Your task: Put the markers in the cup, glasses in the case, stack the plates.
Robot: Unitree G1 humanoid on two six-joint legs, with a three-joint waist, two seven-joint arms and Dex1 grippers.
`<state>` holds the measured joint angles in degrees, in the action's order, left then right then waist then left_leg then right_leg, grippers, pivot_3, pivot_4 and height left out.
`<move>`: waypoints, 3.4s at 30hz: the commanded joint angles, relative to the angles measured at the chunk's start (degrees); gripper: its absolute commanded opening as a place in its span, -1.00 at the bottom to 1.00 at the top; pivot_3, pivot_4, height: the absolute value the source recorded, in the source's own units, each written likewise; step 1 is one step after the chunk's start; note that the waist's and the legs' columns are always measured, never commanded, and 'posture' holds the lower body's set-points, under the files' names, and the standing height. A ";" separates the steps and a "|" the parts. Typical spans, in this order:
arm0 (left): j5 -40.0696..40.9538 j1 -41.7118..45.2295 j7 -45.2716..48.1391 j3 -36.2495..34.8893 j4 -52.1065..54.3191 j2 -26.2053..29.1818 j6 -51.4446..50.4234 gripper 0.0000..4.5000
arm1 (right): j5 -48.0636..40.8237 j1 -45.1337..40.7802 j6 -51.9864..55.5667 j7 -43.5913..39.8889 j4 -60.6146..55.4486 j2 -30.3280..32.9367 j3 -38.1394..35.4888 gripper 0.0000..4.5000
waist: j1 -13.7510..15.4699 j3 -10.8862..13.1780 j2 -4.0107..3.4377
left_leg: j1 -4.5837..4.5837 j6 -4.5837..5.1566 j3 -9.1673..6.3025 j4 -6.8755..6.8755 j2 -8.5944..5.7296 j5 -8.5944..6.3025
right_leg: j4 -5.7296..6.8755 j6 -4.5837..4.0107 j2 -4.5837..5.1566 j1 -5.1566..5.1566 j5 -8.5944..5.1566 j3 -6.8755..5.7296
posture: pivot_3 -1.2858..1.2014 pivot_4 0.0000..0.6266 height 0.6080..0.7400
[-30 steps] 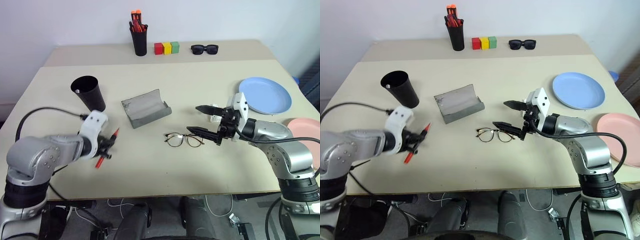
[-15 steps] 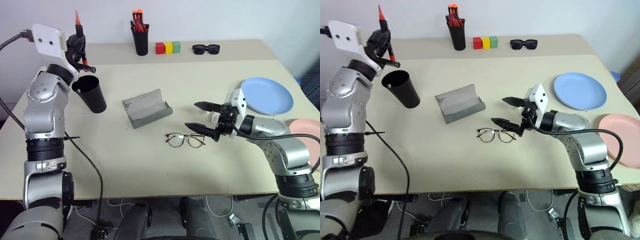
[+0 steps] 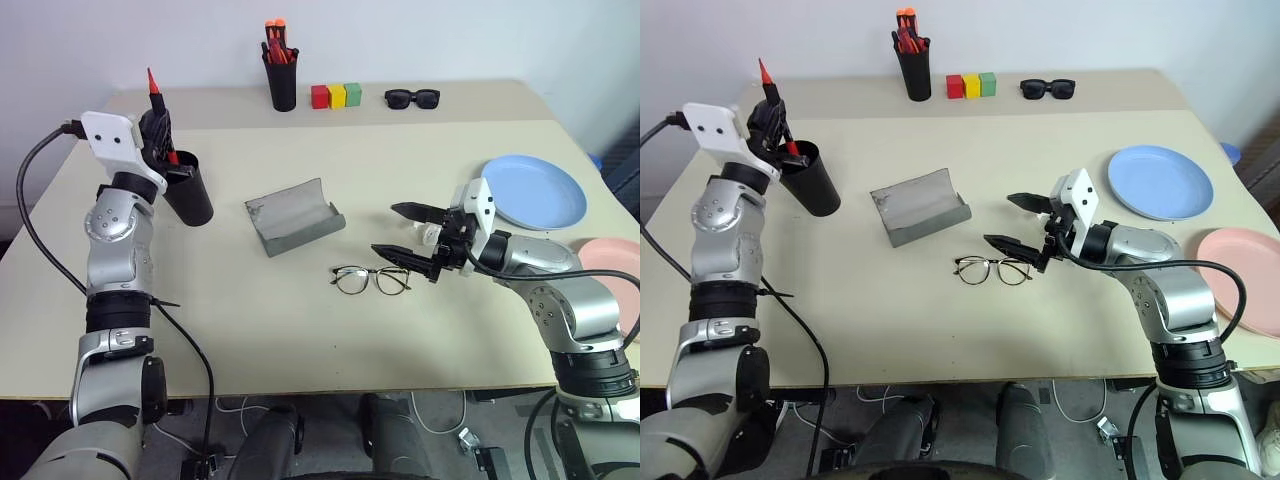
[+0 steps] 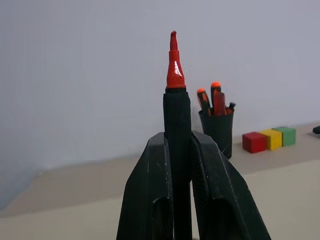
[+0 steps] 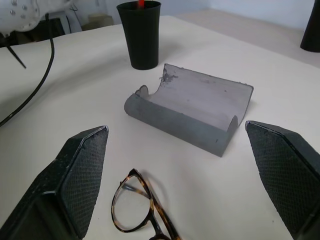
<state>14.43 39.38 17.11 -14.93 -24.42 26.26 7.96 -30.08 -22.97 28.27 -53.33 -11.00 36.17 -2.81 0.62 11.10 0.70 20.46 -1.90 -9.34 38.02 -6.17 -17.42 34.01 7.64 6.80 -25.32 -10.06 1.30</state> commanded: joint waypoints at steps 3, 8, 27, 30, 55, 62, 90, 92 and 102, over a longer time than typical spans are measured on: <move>1.79 -0.95 1.53 -2.23 -0.29 -0.76 3.82 -0.15 | -0.08 -0.80 -1.47 -0.14 -1.33 0.25 -1.07 1.00 | 0.02 0.00 0.00 | 0.00 0.00 0.00 0.00 0.00 0.00 | 0.00 0.00 0.00 0.00 0.00 0.00 | 0.03 -0.52 1.00; 3.06 -0.99 3.11 -2.29 0.96 -0.47 2.90 0.98 | 0.04 -0.91 -1.73 -0.12 -1.07 0.30 -1.05 1.00 | -0.02 0.00 0.00 | -0.01 0.00 -0.01 0.00 0.00 0.00 | 0.01 0.00 0.00 0.00 0.00 0.00 | 0.03 -0.52 1.00; 6.24 3.39 29.02 21.20 7.03 -1.84 -31.95 0.98 | 1.95 -2.06 -4.28 0.22 2.32 0.29 -1.41 1.00 | -0.52 -0.01 -0.01 | -0.03 0.02 -0.02 0.02 -0.02 -0.01 | 0.05 0.00 -0.07 0.02 0.01 0.00 | 0.03 -0.52 1.00; 4.60 4.13 32.57 24.05 3.93 -3.39 -32.65 0.98 | 1.92 -1.73 -4.49 0.56 2.06 0.14 -1.64 1.00 | -0.48 -0.01 -0.01 | -0.01 0.03 -0.01 0.02 -0.02 -0.01 | 0.01 0.00 -0.05 0.03 0.01 0.00 | 0.03 -0.52 1.00; -0.85 6.90 60.73 31.40 0.38 7.79 -33.36 -0.97 | 3.09 -2.09 -6.57 1.80 3.18 -0.09 -1.21 1.00 | -1.33 -0.01 -0.02 | -0.01 0.04 -0.01 -0.02 0.00 -0.01 | 0.05 0.00 -0.05 -0.03 0.00 0.00 | 0.03 -0.52 1.00; -2.77 8.48 65.23 30.87 -5.82 6.80 -26.60 -0.97 | 2.94 -1.93 -5.99 1.91 2.46 0.27 -1.36 1.00 | -1.25 0.00 -0.02 | 0.02 0.05 -0.04 -0.01 -0.02 -0.02 | 0.03 0.00 -0.04 -0.02 0.00 0.00 | 0.03 -0.52 1.00; 10.79 -17.37 54.54 5.74 26.00 12.87 -28.55 0.98 | 26.50 -4.61 -2.64 2.34 -3.71 5.75 18.29 1.00 | -1.13 0.00 -0.02 | 0.01 0.06 -0.04 -0.01 0.10 -0.03 | 0.08 -0.01 -0.01 -0.08 0.00 0.03 | 0.03 -0.52 1.00; 11.79 -20.27 53.24 4.13 27.81 12.85 -28.19 1.00 | 28.43 -4.81 -4.49 2.33 -2.11 6.05 19.11 0.89 | -0.89 0.00 -0.02 | 0.02 0.06 -0.07 -0.01 0.09 -0.03 | 0.07 -0.01 -0.01 -0.05 0.00 0.02 | 0.03 -0.52 1.00; 17.54 -27.33 49.18 2.28 35.95 13.71 -33.49 1.00 | 31.95 -6.15 -9.22 -2.34 0.95 7.55 20.12 -0.22 | -1.27 0.00 -0.02 | -0.02 0.07 -0.02 -0.01 0.09 -0.04 | 0.06 -0.01 -0.01 -0.03 -0.01 0.02 | 0.03 -0.52 1.00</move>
<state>30.19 12.21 66.80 -10.67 9.83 38.81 -24.90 2.09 -27.50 19.81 -54.25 -8.78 42.97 17.91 -0.65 11.10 0.69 20.44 -1.83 -9.36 38.01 -6.08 -17.45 34.08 7.63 6.78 -25.35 -10.07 1.31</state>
